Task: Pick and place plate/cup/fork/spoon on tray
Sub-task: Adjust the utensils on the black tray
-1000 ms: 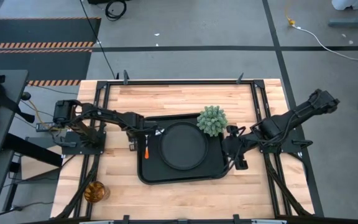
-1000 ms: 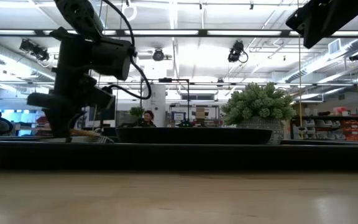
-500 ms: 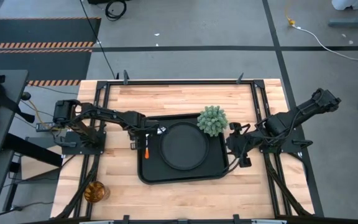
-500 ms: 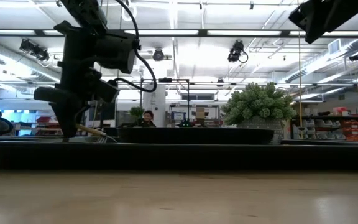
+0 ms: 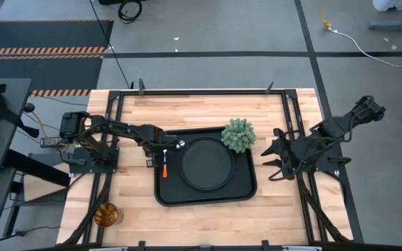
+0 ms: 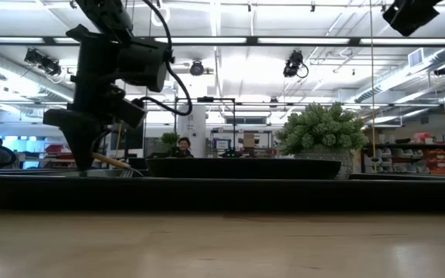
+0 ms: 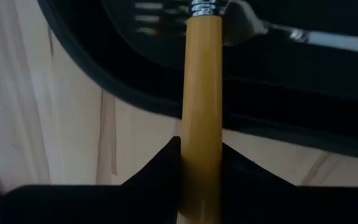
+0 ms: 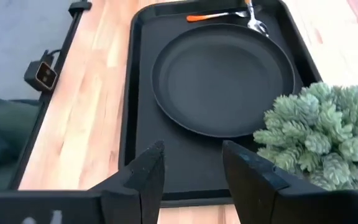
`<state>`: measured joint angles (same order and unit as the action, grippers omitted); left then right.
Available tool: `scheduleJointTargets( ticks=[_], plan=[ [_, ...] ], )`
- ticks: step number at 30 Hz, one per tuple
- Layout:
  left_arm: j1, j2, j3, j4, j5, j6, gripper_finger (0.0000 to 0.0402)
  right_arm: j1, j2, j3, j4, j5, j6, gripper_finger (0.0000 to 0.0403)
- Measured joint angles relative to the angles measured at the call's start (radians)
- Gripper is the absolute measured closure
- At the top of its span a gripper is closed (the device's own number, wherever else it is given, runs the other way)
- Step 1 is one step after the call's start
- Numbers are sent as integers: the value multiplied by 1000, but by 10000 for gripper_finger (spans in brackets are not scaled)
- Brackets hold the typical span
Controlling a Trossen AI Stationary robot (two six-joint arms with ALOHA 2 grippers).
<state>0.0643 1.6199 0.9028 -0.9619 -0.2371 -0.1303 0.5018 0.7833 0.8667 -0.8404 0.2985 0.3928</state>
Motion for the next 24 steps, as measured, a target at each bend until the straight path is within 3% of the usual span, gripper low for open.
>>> scheduleJointTargets(
  ticks=[12,18,24],
  plan=[
    [-7,-37,13,-95,6,-106,330,-40,-34,-120,-3,42,-3,236],
    [-17,-114,123,-210,14,-301,327,-77,-35,-125,-21,37,-43,236],
    [-68,-158,186,-220,83,-611,328,-100,-37,-125,-20,22,-75,236]
  ],
)
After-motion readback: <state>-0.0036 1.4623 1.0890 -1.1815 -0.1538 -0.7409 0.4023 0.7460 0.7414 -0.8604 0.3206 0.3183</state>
